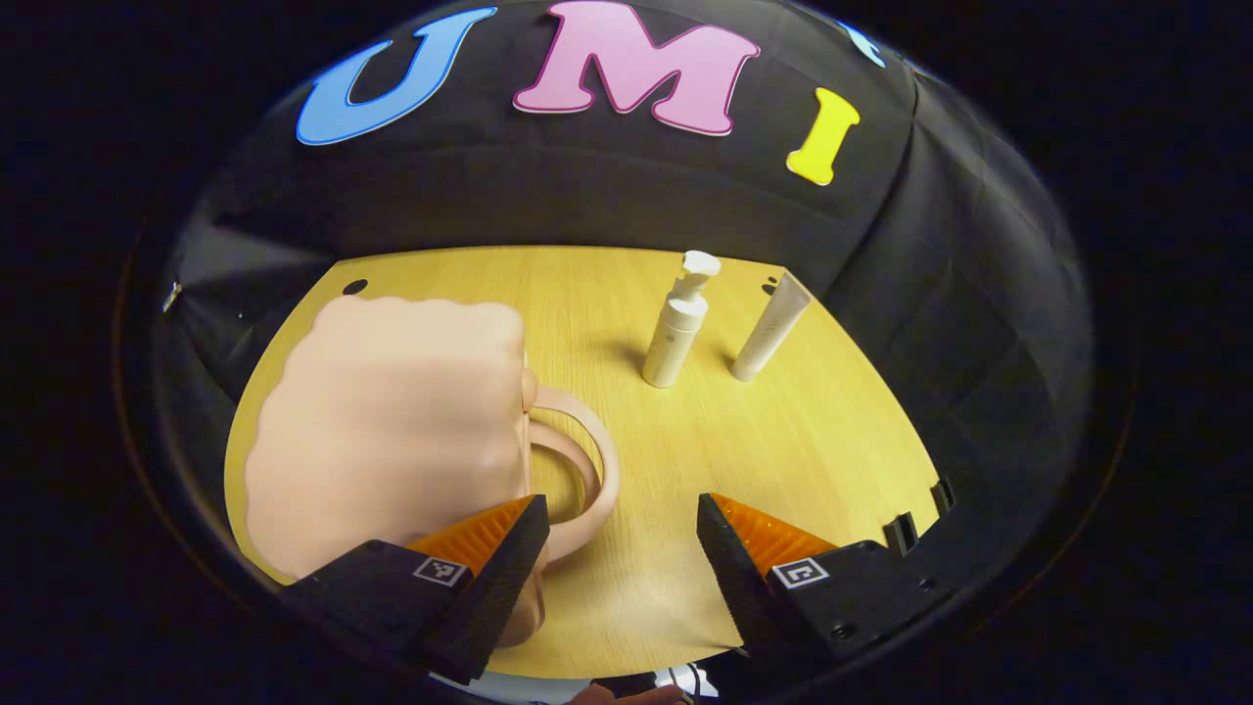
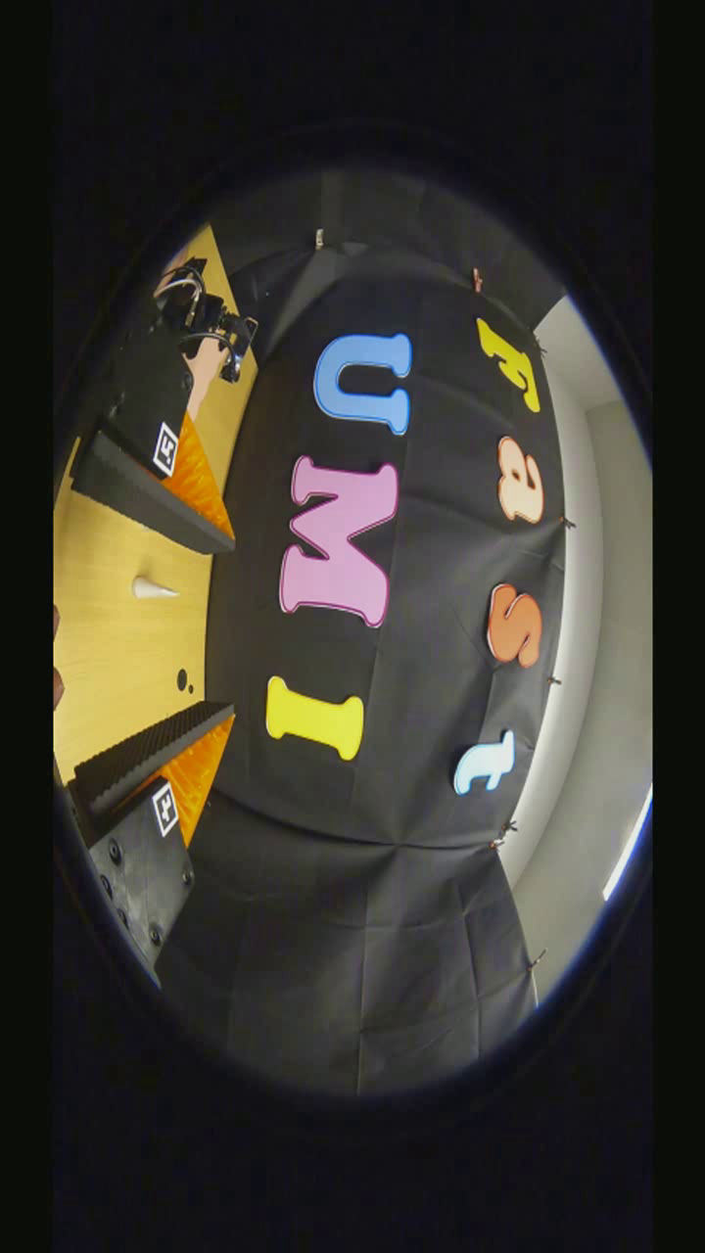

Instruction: First open the suitcase, pack the skin care products into it, and then close the suitcase.

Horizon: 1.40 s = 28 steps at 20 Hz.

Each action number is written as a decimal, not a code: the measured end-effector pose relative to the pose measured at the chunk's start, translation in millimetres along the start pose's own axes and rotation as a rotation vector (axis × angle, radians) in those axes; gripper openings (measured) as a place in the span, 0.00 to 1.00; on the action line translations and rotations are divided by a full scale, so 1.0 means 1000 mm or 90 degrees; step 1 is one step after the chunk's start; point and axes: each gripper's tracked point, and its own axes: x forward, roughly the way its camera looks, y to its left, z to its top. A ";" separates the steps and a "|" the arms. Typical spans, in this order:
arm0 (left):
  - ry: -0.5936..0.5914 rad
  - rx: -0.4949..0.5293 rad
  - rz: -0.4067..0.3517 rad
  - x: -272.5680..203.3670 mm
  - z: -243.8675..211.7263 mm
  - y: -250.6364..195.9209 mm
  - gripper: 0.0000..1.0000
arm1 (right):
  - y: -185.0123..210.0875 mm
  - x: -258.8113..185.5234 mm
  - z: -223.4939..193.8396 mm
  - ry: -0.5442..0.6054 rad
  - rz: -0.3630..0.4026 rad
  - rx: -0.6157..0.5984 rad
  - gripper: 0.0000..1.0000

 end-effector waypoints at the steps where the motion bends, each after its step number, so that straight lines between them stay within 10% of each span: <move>1: 0.014 -0.011 0.003 0.009 0.002 -0.005 0.95 | -0.009 0.011 -0.003 0.001 0.001 -0.002 0.96; 13: 0.112 -0.015 0.126 0.078 0.007 0.004 0.93 | -0.070 0.116 -0.072 0.088 0.069 0.056 0.97; 22: 0.175 -0.046 0.091 0.100 -0.006 -0.004 0.91 | -0.078 0.119 -0.079 0.102 0.020 0.078 0.97; 28: 0.166 -0.058 0.061 0.098 0.001 0.007 0.19 | -0.075 0.105 -0.086 0.122 -0.003 0.069 0.97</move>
